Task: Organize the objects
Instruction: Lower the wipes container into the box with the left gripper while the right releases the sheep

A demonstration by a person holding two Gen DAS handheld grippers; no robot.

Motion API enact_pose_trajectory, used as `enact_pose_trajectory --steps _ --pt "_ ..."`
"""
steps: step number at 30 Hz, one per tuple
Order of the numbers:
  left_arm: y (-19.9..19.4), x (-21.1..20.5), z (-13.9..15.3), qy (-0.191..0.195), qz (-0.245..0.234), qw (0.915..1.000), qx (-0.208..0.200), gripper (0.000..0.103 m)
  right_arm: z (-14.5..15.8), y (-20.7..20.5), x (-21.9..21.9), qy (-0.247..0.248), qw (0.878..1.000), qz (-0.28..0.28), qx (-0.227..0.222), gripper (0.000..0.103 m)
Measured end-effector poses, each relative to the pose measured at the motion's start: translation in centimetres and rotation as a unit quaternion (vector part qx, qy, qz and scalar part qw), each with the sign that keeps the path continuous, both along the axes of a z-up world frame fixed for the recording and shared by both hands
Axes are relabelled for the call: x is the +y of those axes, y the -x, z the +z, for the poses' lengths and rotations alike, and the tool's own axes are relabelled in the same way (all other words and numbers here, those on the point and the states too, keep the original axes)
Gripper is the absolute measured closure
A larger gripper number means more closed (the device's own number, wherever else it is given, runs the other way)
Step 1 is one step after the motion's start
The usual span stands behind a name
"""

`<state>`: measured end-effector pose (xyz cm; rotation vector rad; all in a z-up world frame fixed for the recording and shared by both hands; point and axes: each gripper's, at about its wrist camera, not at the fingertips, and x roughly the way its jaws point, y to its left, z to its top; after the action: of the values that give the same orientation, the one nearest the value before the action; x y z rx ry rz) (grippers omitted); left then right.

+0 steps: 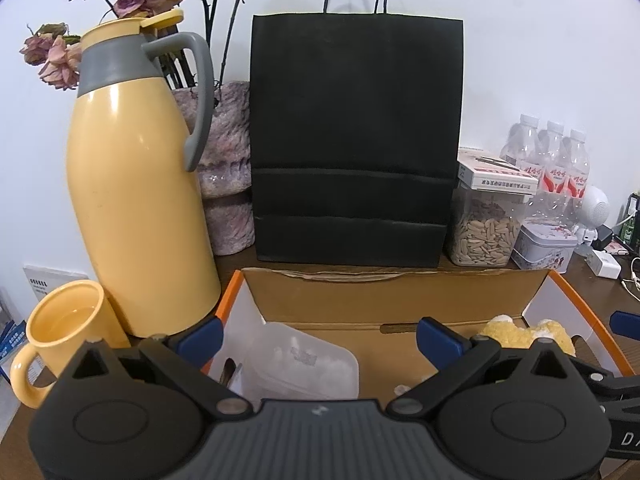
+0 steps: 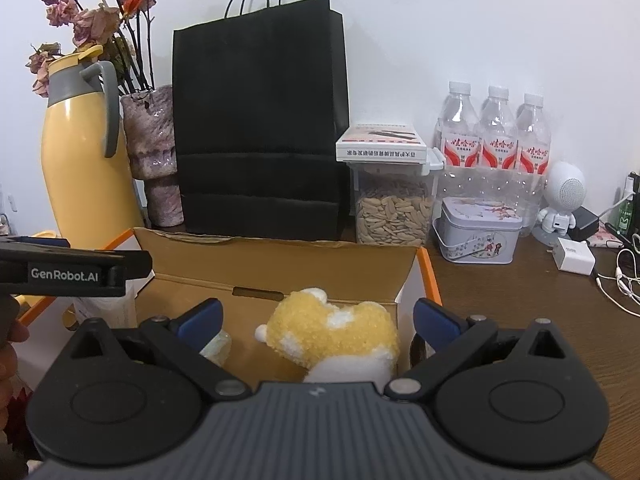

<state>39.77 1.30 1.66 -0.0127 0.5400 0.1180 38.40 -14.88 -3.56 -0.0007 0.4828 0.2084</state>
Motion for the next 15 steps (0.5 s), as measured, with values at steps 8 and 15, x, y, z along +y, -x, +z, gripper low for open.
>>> enact_pose_trajectory --steps 8,15 --pt "1.9 0.1 0.6 0.002 -0.001 0.9999 -0.016 0.000 0.7 1.5 0.2 0.005 1.000 0.006 -0.016 0.000" --pt "4.4 0.3 1.1 0.004 -0.007 0.9997 -0.025 0.000 1.2 3.7 0.2 0.008 1.000 0.010 -0.024 0.000"
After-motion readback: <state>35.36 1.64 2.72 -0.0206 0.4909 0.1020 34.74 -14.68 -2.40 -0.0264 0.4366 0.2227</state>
